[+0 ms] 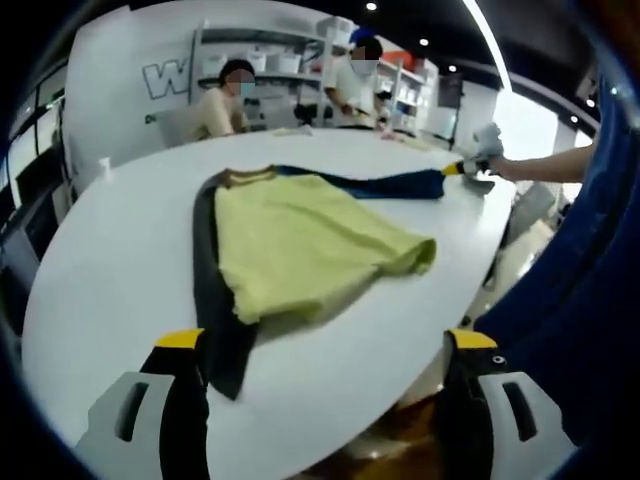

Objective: Fold the garment on the visible template until the final outline fits inside the template.

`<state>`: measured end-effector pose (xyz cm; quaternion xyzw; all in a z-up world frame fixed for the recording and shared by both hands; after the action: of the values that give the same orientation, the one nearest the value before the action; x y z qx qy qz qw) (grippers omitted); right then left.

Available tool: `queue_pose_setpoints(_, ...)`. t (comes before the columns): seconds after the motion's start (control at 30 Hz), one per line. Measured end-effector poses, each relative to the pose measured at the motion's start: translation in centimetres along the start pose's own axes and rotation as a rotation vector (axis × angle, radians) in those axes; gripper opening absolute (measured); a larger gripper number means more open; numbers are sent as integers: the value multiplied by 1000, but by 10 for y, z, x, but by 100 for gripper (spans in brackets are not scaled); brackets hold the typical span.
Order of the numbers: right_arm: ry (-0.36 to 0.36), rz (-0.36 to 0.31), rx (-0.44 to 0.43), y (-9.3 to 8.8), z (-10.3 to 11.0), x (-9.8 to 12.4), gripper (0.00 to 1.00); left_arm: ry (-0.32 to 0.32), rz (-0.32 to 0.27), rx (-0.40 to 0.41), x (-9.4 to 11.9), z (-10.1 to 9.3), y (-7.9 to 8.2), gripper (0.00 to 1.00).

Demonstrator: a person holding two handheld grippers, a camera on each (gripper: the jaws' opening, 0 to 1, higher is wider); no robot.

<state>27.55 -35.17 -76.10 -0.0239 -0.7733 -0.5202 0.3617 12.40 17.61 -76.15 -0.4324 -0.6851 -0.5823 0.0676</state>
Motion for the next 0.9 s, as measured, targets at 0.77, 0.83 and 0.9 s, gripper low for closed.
queue_pose_setpoints(0.77, -18, 76, -165, -27, -55, -41, 0, 75, -22, 39, -3, -9, 4, 92)
queue_pose_setpoints(0.83, -18, 85, -170, -31, -59, -44, 0, 80, -22, 38, -4, -10, 3, 92)
queue_pose_setpoints(0.9, -14, 93, -175, -29, -54, -40, 0, 83, -20, 40, -4, -12, 2, 92)
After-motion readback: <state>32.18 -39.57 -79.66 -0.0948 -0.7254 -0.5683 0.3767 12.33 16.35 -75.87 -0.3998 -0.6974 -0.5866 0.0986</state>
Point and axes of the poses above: the point that each gripper's makers call its tool centre point, and the gripper's own axes: x roughly backward along the fingers, z roughly to its left, y roughly out of its top, the point moved 4 cm from there along x, roughly backward along the fingers, and after that the axes turned 15 degrees about x, right-handed, at the moved point
